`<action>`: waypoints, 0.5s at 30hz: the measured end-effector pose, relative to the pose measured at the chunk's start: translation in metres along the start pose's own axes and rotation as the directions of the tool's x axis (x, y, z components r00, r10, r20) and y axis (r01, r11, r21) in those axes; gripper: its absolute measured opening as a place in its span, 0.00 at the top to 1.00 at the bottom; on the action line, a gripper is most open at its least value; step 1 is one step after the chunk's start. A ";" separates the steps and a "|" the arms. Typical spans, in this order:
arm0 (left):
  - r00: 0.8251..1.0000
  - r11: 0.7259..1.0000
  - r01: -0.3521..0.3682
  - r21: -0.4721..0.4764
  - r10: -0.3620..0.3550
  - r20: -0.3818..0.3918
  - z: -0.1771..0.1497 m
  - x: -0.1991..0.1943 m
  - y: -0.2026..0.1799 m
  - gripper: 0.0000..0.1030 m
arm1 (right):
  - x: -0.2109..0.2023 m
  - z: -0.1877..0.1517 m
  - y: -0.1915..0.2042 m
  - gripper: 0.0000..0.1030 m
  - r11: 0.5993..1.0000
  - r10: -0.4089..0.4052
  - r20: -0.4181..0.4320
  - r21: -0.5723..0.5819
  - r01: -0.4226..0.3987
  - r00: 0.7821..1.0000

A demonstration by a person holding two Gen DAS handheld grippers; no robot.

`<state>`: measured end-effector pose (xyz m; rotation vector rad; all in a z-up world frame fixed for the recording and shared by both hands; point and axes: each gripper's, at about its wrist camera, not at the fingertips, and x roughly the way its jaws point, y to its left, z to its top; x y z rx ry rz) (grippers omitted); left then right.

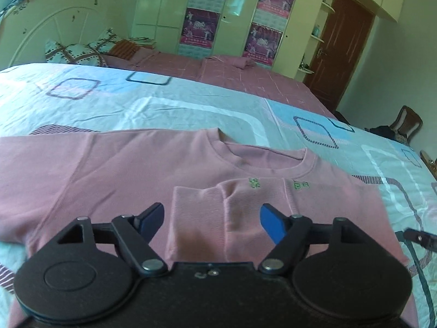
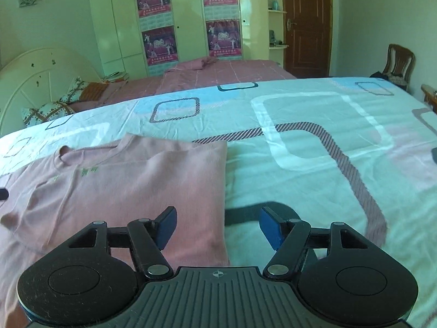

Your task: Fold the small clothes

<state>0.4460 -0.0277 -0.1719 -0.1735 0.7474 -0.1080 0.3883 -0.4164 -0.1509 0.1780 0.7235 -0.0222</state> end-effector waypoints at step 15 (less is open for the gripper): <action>0.993 0.994 -0.085 0.072 0.091 -0.077 -0.011 0.052 -0.002 0.28 | 0.110 0.047 -0.002 0.87 0.999 0.012 -0.068 0.050 -0.009 0.998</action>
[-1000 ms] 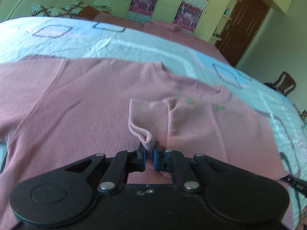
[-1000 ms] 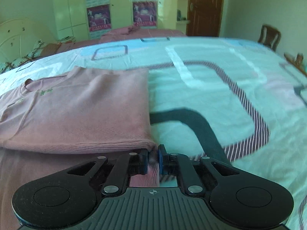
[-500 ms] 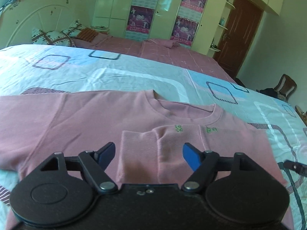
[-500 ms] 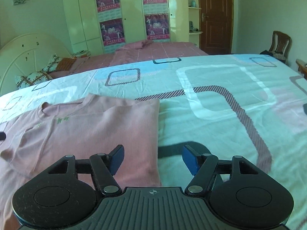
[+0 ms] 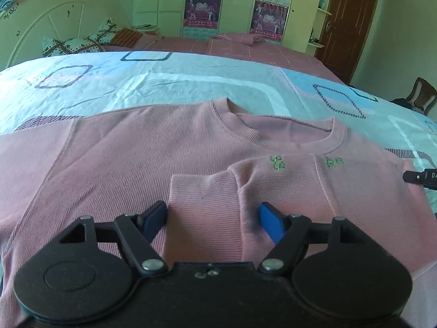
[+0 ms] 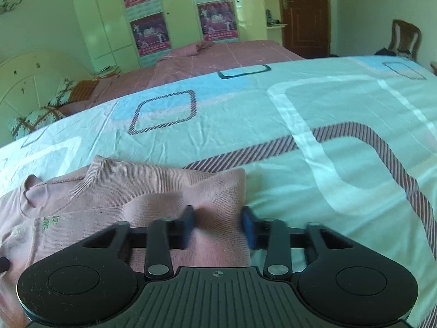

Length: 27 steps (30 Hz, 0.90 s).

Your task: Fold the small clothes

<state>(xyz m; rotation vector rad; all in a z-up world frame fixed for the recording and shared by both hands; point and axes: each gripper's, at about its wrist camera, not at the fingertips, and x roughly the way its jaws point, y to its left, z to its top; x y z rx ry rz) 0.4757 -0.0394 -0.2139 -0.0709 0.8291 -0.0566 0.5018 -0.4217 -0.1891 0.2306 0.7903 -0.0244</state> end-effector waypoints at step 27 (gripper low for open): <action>0.990 0.980 -0.143 -0.142 0.141 -0.024 -0.011 -0.086 0.062 0.18 | -0.070 -0.042 0.087 0.47 0.971 0.179 0.030 -0.166 -0.172 0.983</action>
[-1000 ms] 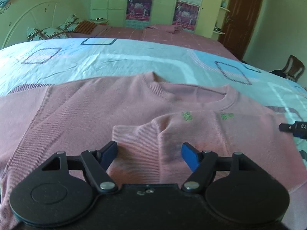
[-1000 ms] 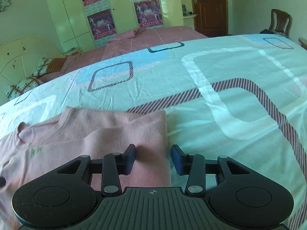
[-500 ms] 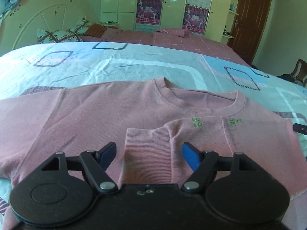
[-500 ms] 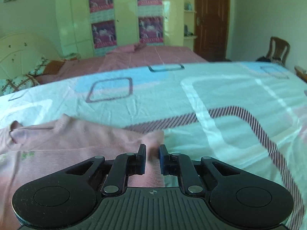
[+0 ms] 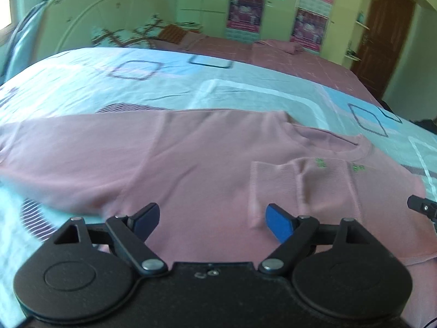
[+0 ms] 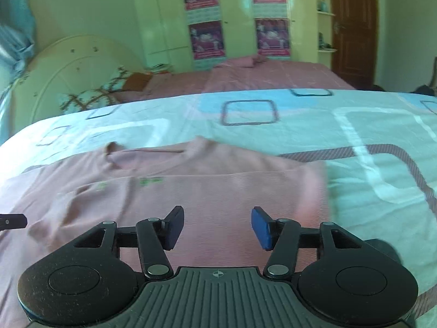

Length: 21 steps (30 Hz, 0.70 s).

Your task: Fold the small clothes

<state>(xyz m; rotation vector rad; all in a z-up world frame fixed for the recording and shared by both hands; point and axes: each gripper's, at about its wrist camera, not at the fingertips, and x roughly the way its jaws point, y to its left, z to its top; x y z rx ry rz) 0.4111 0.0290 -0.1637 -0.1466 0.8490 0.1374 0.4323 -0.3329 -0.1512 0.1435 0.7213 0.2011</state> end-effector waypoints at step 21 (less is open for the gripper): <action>0.991 0.854 -0.118 -0.507 0.131 -0.008 -0.001 -0.012 0.299 0.23 | 0.006 -0.017 0.191 0.47 0.992 0.097 -0.049 -0.082 -0.101 0.994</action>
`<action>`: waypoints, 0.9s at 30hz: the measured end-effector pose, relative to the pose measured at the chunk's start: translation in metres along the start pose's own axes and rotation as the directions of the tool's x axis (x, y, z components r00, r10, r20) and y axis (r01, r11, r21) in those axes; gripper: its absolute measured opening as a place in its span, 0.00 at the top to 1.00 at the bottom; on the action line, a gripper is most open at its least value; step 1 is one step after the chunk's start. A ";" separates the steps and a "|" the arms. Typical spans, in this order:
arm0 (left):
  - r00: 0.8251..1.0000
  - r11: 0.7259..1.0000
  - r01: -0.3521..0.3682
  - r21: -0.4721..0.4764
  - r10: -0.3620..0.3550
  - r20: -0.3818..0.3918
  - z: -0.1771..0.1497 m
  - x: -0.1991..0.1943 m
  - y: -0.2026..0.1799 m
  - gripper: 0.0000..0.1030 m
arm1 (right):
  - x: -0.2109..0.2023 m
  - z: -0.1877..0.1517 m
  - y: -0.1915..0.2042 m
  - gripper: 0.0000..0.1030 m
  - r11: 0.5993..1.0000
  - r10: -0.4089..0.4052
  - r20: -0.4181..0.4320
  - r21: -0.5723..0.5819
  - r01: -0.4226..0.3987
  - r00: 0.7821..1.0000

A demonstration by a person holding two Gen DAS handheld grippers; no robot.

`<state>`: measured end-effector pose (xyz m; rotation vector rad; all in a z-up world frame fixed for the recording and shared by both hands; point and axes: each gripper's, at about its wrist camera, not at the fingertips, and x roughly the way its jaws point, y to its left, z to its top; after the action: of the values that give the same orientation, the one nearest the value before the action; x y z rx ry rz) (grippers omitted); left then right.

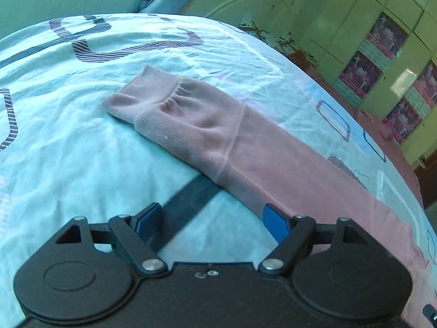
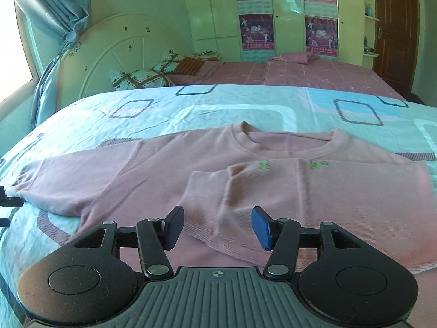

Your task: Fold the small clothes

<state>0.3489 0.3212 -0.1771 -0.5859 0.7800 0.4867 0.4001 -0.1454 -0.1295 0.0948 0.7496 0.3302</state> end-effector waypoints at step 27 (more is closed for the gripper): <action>0.950 0.966 0.247 0.077 -0.257 0.176 0.042 -0.003 -0.044 0.95 | 0.055 0.001 -0.017 0.47 0.986 -0.156 -0.049 0.057 0.158 0.987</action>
<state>0.3948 0.3153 -0.1370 -0.5721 0.5297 0.2779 0.4426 -0.1434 -0.1676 0.0857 0.8058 0.1598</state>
